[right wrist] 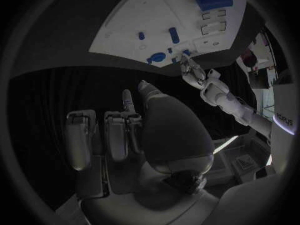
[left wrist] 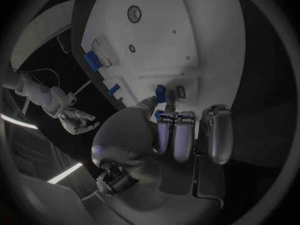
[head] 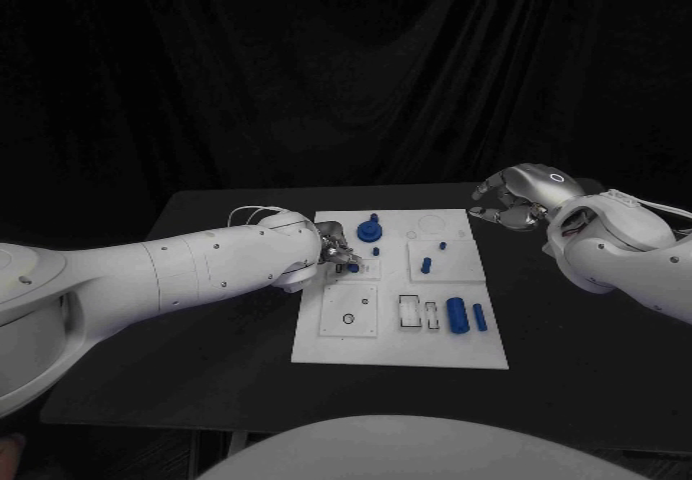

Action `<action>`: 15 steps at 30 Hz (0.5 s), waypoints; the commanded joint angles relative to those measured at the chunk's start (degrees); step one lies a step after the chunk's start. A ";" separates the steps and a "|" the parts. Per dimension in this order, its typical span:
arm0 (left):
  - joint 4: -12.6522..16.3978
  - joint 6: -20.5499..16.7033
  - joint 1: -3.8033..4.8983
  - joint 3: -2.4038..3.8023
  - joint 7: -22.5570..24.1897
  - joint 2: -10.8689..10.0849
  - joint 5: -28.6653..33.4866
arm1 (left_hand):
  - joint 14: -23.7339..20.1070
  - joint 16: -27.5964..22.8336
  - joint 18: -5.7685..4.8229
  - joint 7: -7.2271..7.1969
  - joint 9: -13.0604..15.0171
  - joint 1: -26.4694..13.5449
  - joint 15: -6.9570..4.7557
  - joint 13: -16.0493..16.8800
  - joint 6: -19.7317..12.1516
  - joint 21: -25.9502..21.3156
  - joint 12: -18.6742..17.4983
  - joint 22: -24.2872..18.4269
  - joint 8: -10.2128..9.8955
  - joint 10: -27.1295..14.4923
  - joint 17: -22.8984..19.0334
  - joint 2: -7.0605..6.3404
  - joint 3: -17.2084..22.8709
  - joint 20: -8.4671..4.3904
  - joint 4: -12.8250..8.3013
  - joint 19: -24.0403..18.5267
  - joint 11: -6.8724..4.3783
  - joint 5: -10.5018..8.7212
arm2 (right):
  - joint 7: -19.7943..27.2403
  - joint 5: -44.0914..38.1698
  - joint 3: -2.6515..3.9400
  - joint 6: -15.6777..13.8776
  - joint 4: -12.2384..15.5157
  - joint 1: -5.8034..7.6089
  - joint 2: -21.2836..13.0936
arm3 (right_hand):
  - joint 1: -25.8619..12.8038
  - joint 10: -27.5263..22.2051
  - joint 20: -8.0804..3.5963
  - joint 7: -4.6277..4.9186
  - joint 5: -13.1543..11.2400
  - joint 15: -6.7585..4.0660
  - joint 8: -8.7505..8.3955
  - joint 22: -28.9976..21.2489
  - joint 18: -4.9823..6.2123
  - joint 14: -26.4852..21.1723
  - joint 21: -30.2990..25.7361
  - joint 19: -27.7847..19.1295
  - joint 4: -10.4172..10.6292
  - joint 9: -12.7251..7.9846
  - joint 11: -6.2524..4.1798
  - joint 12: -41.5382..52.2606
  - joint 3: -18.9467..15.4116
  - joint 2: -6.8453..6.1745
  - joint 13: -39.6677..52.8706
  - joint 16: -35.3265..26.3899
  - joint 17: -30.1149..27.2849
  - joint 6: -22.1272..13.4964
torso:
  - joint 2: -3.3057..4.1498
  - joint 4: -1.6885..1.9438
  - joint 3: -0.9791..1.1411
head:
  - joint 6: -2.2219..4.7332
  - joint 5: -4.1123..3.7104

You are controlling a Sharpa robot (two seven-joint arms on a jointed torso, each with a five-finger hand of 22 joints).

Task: Assemble the parts on the task board

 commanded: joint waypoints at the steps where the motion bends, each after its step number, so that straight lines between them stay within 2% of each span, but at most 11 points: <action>1: 0.08 -0.20 -0.18 0.02 0.41 0.14 0.12 | 6.05 0.15 -0.22 -0.03 0.11 -0.18 -0.23 15.09 0.29 -0.23 0.20 2.38 -0.43 6.05 15.06 -0.34 0.58 -0.06 -0.04 -0.34 -0.08 -0.09 | -1.03 -0.17 0.04 0.38 -0.02 -0.17 -0.03 | -0.52 5.87 0.36 -0.06 0.08 0.33 -0.20 14.91 -0.31 6.10 -0.27 5.71 0.27 -0.05 0.34 0.15 0.03 -0.20 15.10 0.17 15.10 0.47 | 0.04 0.03 0.00 | -0.01 0.05; 5: 0.08 -0.08 -0.23 0.02 0.55 0.09 0.12 | 6.05 0.15 -0.20 0.02 0.21 -0.29 -0.19 15.09 0.31 -0.32 0.20 2.32 -0.64 6.05 15.06 -0.50 0.96 -0.02 -0.05 -0.41 -0.03 -0.29 | -1.06 -0.17 0.04 0.38 -0.04 -0.19 -0.05 | -0.52 5.87 0.36 -0.06 0.08 0.33 -0.20 14.91 -0.31 6.10 -0.27 5.71 0.27 -0.05 0.34 0.15 0.03 -0.20 15.10 0.17 15.10 0.47 | 0.04 0.00 -0.04 | -0.01 0.08; 6: 0.08 -0.06 -0.23 0.02 0.58 0.09 0.12 | 6.05 0.15 -0.20 0.11 0.29 -0.67 -0.12 15.09 0.31 -0.39 0.20 2.28 -0.89 6.05 15.06 -0.60 1.17 0.04 0.20 -0.46 0.03 -1.84 | -1.07 -0.17 0.04 0.38 -0.04 -0.20 -0.05 | -0.52 5.87 0.36 -0.06 0.08 0.33 -0.20 14.91 -0.31 6.10 -0.27 5.71 0.27 -0.05 0.34 0.15 0.03 -0.20 15.10 0.17 15.10 0.47 | 0.06 0.04 -0.07 | -0.01 0.03; 7: 0.09 -0.03 -0.25 0.02 0.67 0.08 0.12 | 6.05 0.15 -0.19 0.15 0.36 -0.85 -0.08 15.09 0.34 -0.41 0.20 2.30 -1.04 6.05 15.06 -0.71 1.32 0.06 0.29 -0.46 0.08 -2.43 | -1.07 -0.17 0.04 0.38 -0.05 -0.20 -0.05 | -0.52 5.87 0.36 -0.06 0.08 0.33 -0.20 14.91 -0.31 6.10 -0.27 5.71 0.27 -0.05 0.34 0.15 0.03 -0.20 15.10 0.17 15.10 0.47 | 0.05 0.04 -0.07 | -0.01 0.00; 8: 0.09 -0.01 -0.26 0.02 0.78 0.08 0.12 | 6.05 0.15 -0.19 0.35 0.36 -1.67 0.03 15.09 0.27 -0.48 0.20 2.28 -1.59 6.05 15.06 -0.95 1.29 0.16 0.90 -0.49 0.24 -4.41 | -1.07 -0.17 0.04 0.38 -0.06 -0.20 -0.05 | -0.52 5.87 0.36 -0.06 0.08 0.33 -0.20 14.91 -0.31 6.10 -0.27 5.71 0.27 -0.05 0.34 0.15 0.03 -0.20 15.10 0.17 15.10 0.47 | 0.04 0.06 -0.09 | -0.01 -0.04; 9: 0.08 0.02 -0.27 0.02 0.87 0.09 0.12 | 6.05 0.15 -0.18 0.46 0.30 -2.02 0.09 15.09 0.20 -0.53 0.20 2.26 -1.92 6.05 15.06 -1.04 1.26 0.21 1.20 -0.51 0.32 -5.18 | -1.08 -0.17 0.04 0.38 -0.06 -0.20 -0.04 | -0.52 5.87 0.36 -0.06 0.08 0.33 -0.20 14.91 -0.31 6.10 -0.27 5.71 0.27 -0.05 0.34 0.15 0.03 -0.20 15.10 0.17 15.10 0.47 | 0.03 0.07 -0.09 | -0.01 -0.09; 12: -0.01 0.19 -0.31 0.02 1.17 0.15 0.12 | 6.05 0.15 -0.17 1.20 -1.21 -4.51 0.61 15.09 0.10 -0.69 0.20 2.28 -4.71 6.05 15.06 -1.68 0.17 0.65 3.56 -0.56 0.95 -8.40 | -1.08 -0.17 0.04 0.39 -0.08 -0.21 0.00 | -0.52 5.87 0.36 -0.06 0.08 0.33 -0.20 14.91 -0.31 6.10 -0.27 5.71 0.27 -0.05 0.34 0.15 0.03 -0.20 15.10 0.17 15.10 0.47 | 0.00 0.04 -0.06 | -0.01 -0.16; 15: -0.06 0.39 -0.35 0.02 1.37 0.19 0.12 | 6.05 0.15 -0.15 1.72 -2.97 -6.33 1.04 15.09 0.47 -0.82 0.20 2.29 -6.94 6.05 15.06 -2.28 -1.36 1.06 5.39 -0.61 1.43 -10.40 | -1.09 -0.17 0.04 0.40 -0.09 -0.21 0.05 | -0.52 5.87 0.36 -0.06 0.08 0.33 -0.20 14.91 -0.31 6.10 -0.27 5.71 0.27 -0.05 0.34 0.15 0.03 -0.20 15.10 0.17 15.10 0.47 | -0.01 -0.02 -0.03 | -0.01 -0.09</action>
